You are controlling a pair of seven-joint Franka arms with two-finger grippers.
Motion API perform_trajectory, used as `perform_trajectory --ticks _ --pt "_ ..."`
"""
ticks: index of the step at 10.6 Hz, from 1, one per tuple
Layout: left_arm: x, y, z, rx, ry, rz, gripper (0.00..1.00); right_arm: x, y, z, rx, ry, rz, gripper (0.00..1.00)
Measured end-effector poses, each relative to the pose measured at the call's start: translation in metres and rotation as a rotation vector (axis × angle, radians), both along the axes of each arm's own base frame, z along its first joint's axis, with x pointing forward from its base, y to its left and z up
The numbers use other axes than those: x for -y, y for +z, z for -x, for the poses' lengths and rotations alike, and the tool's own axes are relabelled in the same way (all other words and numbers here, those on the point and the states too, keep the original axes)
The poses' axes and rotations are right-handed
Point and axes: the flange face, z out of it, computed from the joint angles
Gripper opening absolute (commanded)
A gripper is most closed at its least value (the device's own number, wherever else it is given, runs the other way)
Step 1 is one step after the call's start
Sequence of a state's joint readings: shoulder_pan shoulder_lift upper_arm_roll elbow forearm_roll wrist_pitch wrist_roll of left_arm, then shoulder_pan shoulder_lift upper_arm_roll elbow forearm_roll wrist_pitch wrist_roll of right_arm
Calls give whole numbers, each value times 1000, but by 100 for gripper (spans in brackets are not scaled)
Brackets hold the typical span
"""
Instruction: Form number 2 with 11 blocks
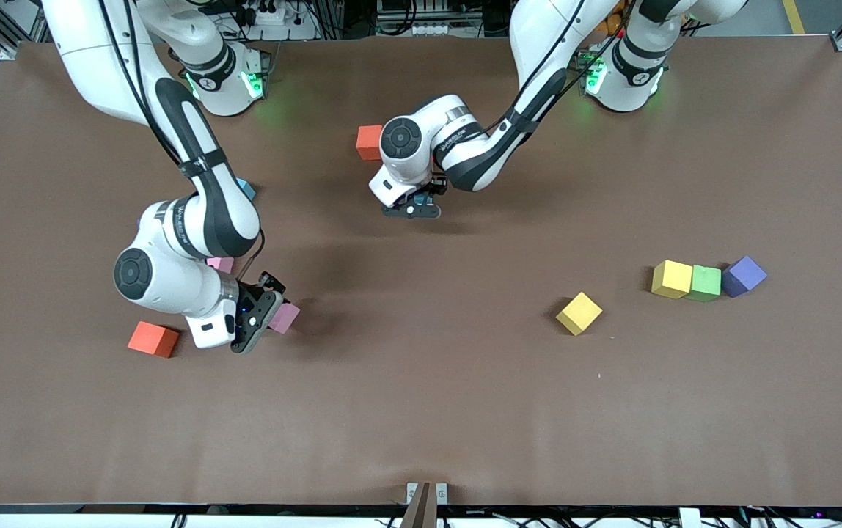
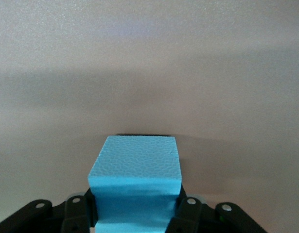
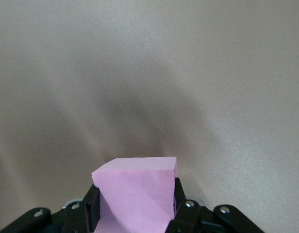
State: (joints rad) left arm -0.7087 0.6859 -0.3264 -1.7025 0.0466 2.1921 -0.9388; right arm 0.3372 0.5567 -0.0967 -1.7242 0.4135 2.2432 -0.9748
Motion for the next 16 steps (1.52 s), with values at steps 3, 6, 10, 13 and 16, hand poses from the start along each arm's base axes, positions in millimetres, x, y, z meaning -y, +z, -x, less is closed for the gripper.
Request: perform_trajectory --ticks 3,6,10,13,16 --pt "0 0 0 0 0 0 0 -7 1 3 -13 1 15 27" --pt "1 0 2 -1 -4 1 0 -19 6 5 -17 -6 22 27" --pt "1 -1 3 -2 -4 0 0 -26 9 7 -17 -9 33 27" --pt "1 -3 3 -4 -4 -1 0 -36 15 12 -28 -14 49 27" --pt "1 -3 3 -4 -4 -2 0 -48 21 17 -28 -6 57 27"
